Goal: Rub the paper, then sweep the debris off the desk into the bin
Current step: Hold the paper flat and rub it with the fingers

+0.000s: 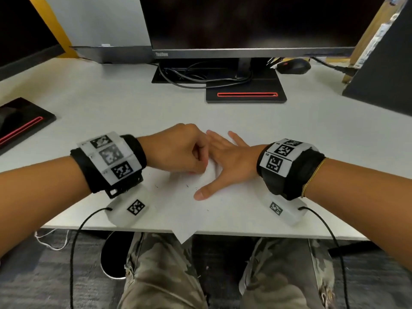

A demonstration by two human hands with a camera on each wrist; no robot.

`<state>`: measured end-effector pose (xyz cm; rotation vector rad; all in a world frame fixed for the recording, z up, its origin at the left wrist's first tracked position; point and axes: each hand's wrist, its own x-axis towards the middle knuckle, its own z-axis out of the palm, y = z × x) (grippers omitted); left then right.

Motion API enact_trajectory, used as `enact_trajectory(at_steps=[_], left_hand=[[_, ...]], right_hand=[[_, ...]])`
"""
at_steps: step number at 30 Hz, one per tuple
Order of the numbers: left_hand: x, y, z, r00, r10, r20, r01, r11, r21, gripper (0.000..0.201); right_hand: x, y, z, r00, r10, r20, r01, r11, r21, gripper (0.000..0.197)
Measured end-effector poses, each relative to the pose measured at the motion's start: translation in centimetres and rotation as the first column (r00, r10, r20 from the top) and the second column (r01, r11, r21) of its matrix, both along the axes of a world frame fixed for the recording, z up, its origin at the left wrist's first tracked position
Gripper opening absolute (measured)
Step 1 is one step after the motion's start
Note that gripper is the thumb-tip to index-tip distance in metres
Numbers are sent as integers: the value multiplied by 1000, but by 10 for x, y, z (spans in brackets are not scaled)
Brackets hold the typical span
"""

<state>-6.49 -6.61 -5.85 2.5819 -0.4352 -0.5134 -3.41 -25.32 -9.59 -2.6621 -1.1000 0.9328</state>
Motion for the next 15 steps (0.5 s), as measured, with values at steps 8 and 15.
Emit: enact_trajectory(at_steps=[8,15], left_hand=[[-2,-6,-1,1000,20,-14,-20,999,-31,4],[-5,-8,-5,999,25,36,-24,999,-36,7]], right_hand=[[1,1,0,1000,6,-5,-6,1000,-10,131],[1,1,-1,1000,3,-13,-3,1000,-11,130]])
